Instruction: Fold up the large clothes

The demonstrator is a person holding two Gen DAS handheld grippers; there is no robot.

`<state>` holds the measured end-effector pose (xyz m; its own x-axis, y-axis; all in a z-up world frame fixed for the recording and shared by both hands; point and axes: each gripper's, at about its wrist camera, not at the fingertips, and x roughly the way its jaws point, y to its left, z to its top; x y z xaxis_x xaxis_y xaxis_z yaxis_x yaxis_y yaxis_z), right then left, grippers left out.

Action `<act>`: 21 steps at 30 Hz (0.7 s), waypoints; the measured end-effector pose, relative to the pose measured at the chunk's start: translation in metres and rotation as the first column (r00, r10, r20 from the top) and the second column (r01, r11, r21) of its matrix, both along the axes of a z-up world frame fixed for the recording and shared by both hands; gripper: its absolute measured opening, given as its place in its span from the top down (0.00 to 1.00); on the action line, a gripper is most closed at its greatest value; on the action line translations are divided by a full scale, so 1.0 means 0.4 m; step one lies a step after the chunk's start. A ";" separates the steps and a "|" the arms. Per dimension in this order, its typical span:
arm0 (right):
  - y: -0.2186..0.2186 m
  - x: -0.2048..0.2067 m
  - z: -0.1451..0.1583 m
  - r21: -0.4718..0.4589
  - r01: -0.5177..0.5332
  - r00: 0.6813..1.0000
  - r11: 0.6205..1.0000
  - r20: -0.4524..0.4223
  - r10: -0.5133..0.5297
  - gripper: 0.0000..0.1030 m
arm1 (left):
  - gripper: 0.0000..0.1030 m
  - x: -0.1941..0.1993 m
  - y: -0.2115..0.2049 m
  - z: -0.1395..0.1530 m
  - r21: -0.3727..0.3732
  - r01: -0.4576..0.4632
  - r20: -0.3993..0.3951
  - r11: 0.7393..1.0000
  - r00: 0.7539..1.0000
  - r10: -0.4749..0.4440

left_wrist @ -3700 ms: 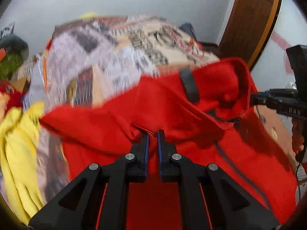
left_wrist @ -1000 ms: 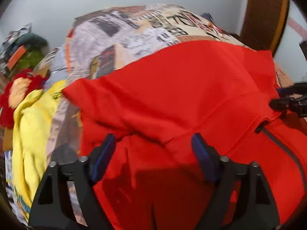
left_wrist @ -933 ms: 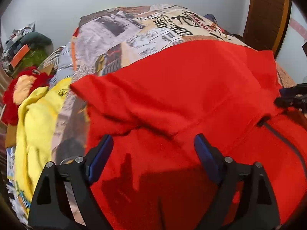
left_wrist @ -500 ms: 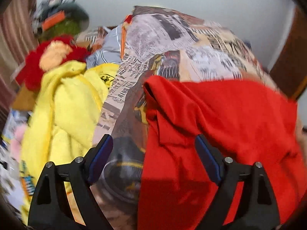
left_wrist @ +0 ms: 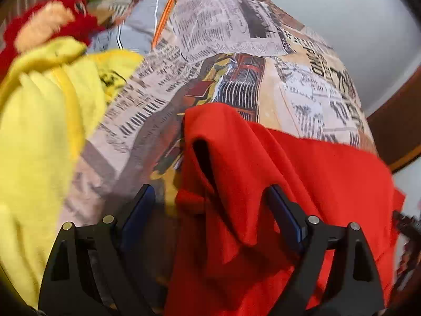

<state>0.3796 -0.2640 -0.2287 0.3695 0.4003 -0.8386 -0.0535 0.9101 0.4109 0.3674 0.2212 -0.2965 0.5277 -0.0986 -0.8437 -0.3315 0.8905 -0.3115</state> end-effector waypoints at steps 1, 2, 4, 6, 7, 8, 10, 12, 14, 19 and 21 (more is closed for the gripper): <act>0.005 0.009 -0.003 0.017 -0.013 1.000 1.000 0.009 0.013 0.35 | 0.28 0.007 0.005 -0.007 -0.039 0.003 0.011 0.999 1.000 -0.003; 0.012 0.017 -0.008 0.035 -0.031 0.999 0.999 0.017 0.030 0.35 | 0.33 0.014 0.005 -0.010 -0.062 0.021 0.017 0.998 1.000 -0.020; 0.024 0.033 -0.023 0.063 -0.042 0.999 0.997 0.025 0.040 0.35 | 0.41 0.027 -0.004 -0.014 -0.064 0.044 0.014 0.997 0.999 -0.043; 0.031 0.048 -0.030 0.081 -0.030 0.999 0.996 0.037 0.027 0.38 | 0.57 0.029 -0.017 -0.011 -0.041 0.061 0.022 0.997 0.998 -0.060; 0.034 0.054 -0.030 0.085 -0.024 0.999 0.996 0.037 0.021 0.42 | 0.71 0.030 -0.023 -0.009 -0.025 0.069 0.021 0.997 0.997 -0.069; 0.040 0.061 -0.031 0.083 -0.028 0.999 0.996 0.030 0.026 0.55 | 0.79 0.029 -0.024 -0.007 -0.016 0.069 0.021 0.997 0.997 -0.069; 0.050 0.074 -0.027 0.066 -0.034 0.999 0.997 0.014 0.033 0.73 | 0.89 0.022 -0.020 0.004 -0.020 0.073 0.039 0.997 0.997 -0.072; 0.058 0.078 -0.006 0.060 -0.050 0.998 0.997 0.033 0.048 0.82 | 0.90 0.016 -0.012 0.025 -0.011 0.061 0.060 0.998 0.996 -0.060; 0.070 0.078 0.031 0.026 -0.070 0.994 0.997 0.081 0.068 0.84 | 0.90 0.010 -0.006 0.057 0.009 0.054 0.086 0.999 0.995 -0.054; 0.111 0.095 0.127 -0.042 -0.110 0.975 0.993 0.191 0.116 0.85 | 0.90 0.011 -0.011 0.169 0.123 0.079 0.166 0.989 0.981 -0.099; 0.127 0.113 0.158 -0.049 -0.116 0.966 0.992 0.227 0.124 0.86 | 0.90 0.022 -0.008 0.201 0.145 0.076 0.191 0.987 0.976 -0.103</act>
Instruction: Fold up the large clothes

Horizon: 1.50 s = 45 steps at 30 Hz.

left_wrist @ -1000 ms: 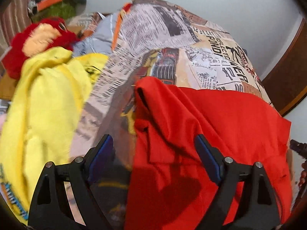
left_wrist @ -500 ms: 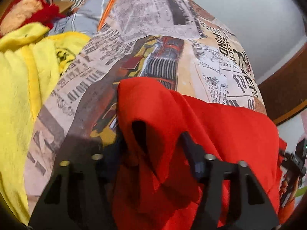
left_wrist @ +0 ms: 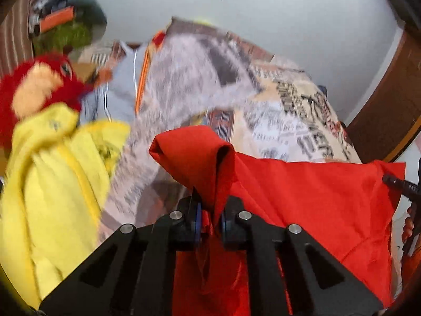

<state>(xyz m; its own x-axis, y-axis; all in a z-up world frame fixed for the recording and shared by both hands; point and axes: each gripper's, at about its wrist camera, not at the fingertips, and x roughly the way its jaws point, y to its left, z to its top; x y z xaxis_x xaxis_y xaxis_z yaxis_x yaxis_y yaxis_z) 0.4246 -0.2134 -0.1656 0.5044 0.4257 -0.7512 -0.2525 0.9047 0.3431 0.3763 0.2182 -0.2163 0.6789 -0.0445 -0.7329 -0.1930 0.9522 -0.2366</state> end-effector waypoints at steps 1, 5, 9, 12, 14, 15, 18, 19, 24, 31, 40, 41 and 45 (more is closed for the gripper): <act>0.008 0.013 0.015 0.000 -0.001 1.000 1.000 0.017 0.001 0.86 | 0.90 0.009 0.004 0.021 0.007 -0.003 0.019 1.000 1.000 0.003; 0.044 0.054 0.041 -0.014 0.006 0.997 1.000 0.073 -0.005 0.86 | 0.90 0.053 0.017 0.058 0.032 -0.028 0.051 0.999 0.998 0.026; 0.078 0.100 0.025 -0.053 0.023 0.996 0.998 0.084 -0.018 0.86 | 0.90 0.132 0.041 0.023 0.068 -0.052 -0.009 0.996 0.999 0.052; 0.088 0.134 -0.014 -0.075 0.043 0.998 0.996 0.056 -0.039 0.86 | 0.89 0.172 0.065 -0.040 0.059 -0.069 -0.070 0.996 0.995 0.073; 0.094 0.151 -0.050 -0.102 0.045 0.999 0.994 0.035 -0.042 0.86 | 0.89 0.185 0.077 -0.081 0.056 -0.078 -0.104 0.995 0.991 0.083; 0.095 0.156 -0.067 -0.113 0.043 0.999 0.993 0.023 -0.041 0.86 | 0.88 0.194 0.086 -0.114 0.044 -0.082 -0.134 0.996 0.987 0.087; 0.090 0.168 -0.114 -0.119 0.036 0.999 0.992 -0.014 -0.038 0.83 | 0.87 0.200 0.098 -0.174 0.047 -0.100 -0.189 0.994 0.976 0.107; 0.086 0.168 -0.126 -0.118 0.035 0.999 0.992 -0.023 -0.038 0.82 | 0.82 0.200 0.101 -0.194 0.060 -0.105 -0.208 0.993 0.971 0.115; 0.084 0.158 -0.120 -0.158 0.027 0.999 0.987 -0.018 -0.030 0.76 | 0.65 0.174 0.110 -0.200 0.108 -0.125 -0.203 0.986 0.968 0.145; 0.081 0.081 -0.054 -0.285 0.025 1.000 0.958 0.003 -0.025 0.73 | 0.65 0.126 0.079 -0.123 0.204 -0.100 -0.204 0.974 0.969 0.142; 0.047 -0.112 0.096 -0.299 0.020 0.994 0.954 0.105 0.012 0.48 | 0.63 -0.021 -0.012 0.051 0.256 -0.027 -0.139 0.966 0.988 0.065; 0.041 -0.131 0.112 -0.289 0.025 0.994 0.957 0.113 0.008 0.45 | 0.62 -0.036 -0.019 0.067 0.256 -0.022 -0.130 0.966 0.990 0.057; 0.013 -0.207 0.174 -0.245 0.029 0.991 0.969 0.137 0.005 0.32 | 0.49 -0.140 -0.058 0.152 0.275 0.000 -0.072 0.961 0.997 0.021</act>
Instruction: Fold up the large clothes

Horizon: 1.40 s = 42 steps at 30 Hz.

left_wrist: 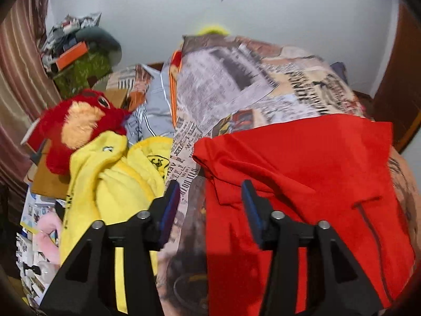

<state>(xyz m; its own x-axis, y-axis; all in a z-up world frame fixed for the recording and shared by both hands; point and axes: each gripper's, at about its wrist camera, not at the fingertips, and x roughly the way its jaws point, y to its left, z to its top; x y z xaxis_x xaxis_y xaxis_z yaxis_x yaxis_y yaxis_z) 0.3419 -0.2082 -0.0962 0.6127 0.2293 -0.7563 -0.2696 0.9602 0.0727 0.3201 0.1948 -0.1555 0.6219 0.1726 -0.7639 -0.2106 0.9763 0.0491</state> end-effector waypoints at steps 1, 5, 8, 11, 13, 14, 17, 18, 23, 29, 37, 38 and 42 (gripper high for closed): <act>-0.005 -0.020 0.014 0.010 -0.003 1.000 1.000 0.008 0.002 0.30 | 0.46 -0.025 -0.010 0.017 0.007 0.011 0.010 1.000 1.000 -0.011; -0.021 -0.094 0.051 0.022 -0.015 0.999 1.000 0.030 0.015 0.25 | 0.30 -0.127 -0.046 0.062 0.028 0.056 0.034 0.998 0.998 -0.057; -0.026 -0.137 0.057 0.023 -0.028 0.999 0.999 0.028 0.027 0.24 | 0.23 -0.191 -0.062 0.066 0.027 0.071 0.032 0.997 0.997 -0.072; -0.027 -0.174 0.044 -0.001 -0.047 0.999 0.999 0.013 0.047 0.23 | 0.21 -0.254 -0.072 0.046 0.006 0.067 0.019 0.998 0.998 -0.067; -0.027 -0.195 0.024 -0.016 -0.058 0.998 0.998 -0.008 0.058 0.23 | 0.21 -0.282 -0.073 0.023 -0.010 0.071 -0.002 0.997 0.997 -0.072; -0.028 -0.202 0.013 -0.022 -0.060 0.998 0.998 -0.022 0.060 0.23 | 0.21 -0.298 -0.074 0.008 -0.017 0.068 -0.015 0.998 0.998 -0.068; -0.033 -0.232 -0.031 -0.034 -0.061 0.996 0.998 -0.073 0.058 0.23 | 0.21 -0.329 -0.070 -0.041 -0.055 0.059 -0.058 0.997 0.996 -0.062; -0.036 -0.237 -0.046 -0.038 -0.059 0.994 0.998 -0.090 0.055 0.23 | 0.21 -0.342 -0.065 -0.067 -0.076 0.052 -0.084 0.996 0.995 -0.058; -0.054 -0.268 -0.140 -0.044 -0.046 0.980 0.998 -0.194 0.037 0.23 | 0.21 -0.387 -0.038 -0.165 -0.165 0.005 -0.173 0.986 0.984 -0.034; -0.098 -0.295 -0.231 0.010 -0.012 0.952 1.000 -0.307 0.014 0.23 | 0.21 -0.438 -0.015 -0.282 -0.317 -0.066 -0.263 0.946 0.964 -0.021; -0.141 -0.280 -0.314 0.079 0.046 0.911 0.996 -0.412 -0.009 0.23 | 0.22 -0.448 -0.018 -0.385 -0.473 -0.135 -0.307 0.871 0.952 -0.019; -0.147 -0.276 -0.318 0.104 0.057 0.906 0.993 -0.422 -0.008 0.23 | 0.22 -0.449 -0.021 -0.387 -0.480 -0.131 -0.303 0.868 0.953 -0.023; -0.155 -0.262 -0.327 0.167 0.082 0.906 0.983 -0.424 -0.003 0.20 | 0.42 -0.440 -0.053 -0.383 -0.525 -0.062 -0.263 0.849 0.960 -0.093</act>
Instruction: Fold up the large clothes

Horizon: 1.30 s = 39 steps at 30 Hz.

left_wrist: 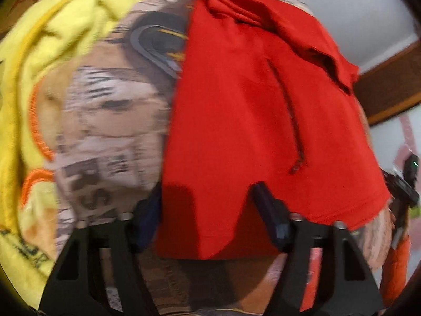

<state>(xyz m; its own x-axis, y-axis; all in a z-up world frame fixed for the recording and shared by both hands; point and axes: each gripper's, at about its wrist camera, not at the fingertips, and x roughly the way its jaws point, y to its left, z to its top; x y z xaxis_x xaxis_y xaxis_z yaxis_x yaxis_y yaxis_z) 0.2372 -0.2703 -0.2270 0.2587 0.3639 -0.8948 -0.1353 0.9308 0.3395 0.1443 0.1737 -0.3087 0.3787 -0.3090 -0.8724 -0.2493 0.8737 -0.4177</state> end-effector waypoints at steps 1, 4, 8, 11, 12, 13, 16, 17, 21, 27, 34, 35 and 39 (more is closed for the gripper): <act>0.004 0.002 0.001 0.008 0.000 1.000 1.000 0.005 0.000 0.21 | 0.48 0.004 -0.009 -0.001 0.001 0.013 0.000 1.000 1.000 -0.013; 0.022 0.008 0.003 0.029 -0.023 1.000 0.999 0.015 0.023 0.31 | 0.72 0.015 -0.033 0.009 0.016 0.042 0.017 0.999 0.999 -0.043; 0.045 0.013 0.007 0.044 -0.044 0.999 0.998 0.017 0.043 0.53 | 0.90 0.034 -0.051 0.032 0.029 0.050 0.039 0.998 0.998 -0.051; 0.053 0.027 0.006 0.100 -0.061 0.998 0.993 0.006 0.061 0.80 | 0.93 0.050 -0.062 0.064 0.048 0.051 0.074 0.998 0.996 -0.054; 0.058 0.028 0.011 0.099 -0.068 0.998 0.993 0.009 0.068 0.85 | 0.94 0.054 -0.063 0.079 0.054 0.048 0.089 0.997 0.995 -0.052; 0.067 0.030 0.018 0.095 -0.082 0.997 0.992 0.021 0.080 0.86 | 0.94 0.060 -0.063 0.089 0.061 0.043 0.101 0.997 0.994 -0.049; 0.087 0.034 0.043 0.086 -0.101 0.993 0.991 0.069 0.095 0.87 | 0.94 0.072 -0.057 0.134 0.069 0.034 0.147 0.997 0.988 -0.044; 0.091 0.041 0.055 0.090 -0.103 0.991 0.991 0.090 0.095 0.88 | 0.95 0.075 -0.054 0.143 0.072 0.032 0.159 0.997 0.986 -0.043; 0.098 0.072 0.121 0.113 -0.113 0.979 0.987 0.180 0.092 0.88 | 0.95 0.104 -0.039 0.222 0.085 0.011 0.222 0.996 0.975 -0.029; 0.118 0.131 0.192 0.125 -0.142 0.954 0.982 0.282 0.102 0.88 | 0.95 0.181 -0.009 0.341 0.089 -0.030 0.340 0.996 0.940 -0.002; 0.147 0.286 0.270 0.116 -0.104 0.923 0.988 0.382 0.052 0.88 | 0.95 0.345 0.044 0.432 0.136 -0.092 0.428 0.986 0.903 0.025; 0.150 0.313 0.277 0.117 -0.097 0.919 0.988 0.393 0.043 0.88 | 0.95 0.371 0.050 0.436 0.154 -0.103 0.431 0.983 0.902 0.027; 0.172 0.422 0.281 0.111 -0.066 0.914 0.992 0.404 0.016 0.88 | 0.95 0.484 0.077 0.446 0.172 -0.143 0.444 0.975 0.895 0.053</act>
<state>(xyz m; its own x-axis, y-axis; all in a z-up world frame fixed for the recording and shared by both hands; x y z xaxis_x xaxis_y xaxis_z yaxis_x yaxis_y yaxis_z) 0.4058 -0.2014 -0.1145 0.5695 0.4800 -0.6672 -0.3210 0.8772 0.3571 0.3379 0.2045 -0.1301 0.7522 -0.0914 -0.6526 -0.1712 0.9292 -0.3275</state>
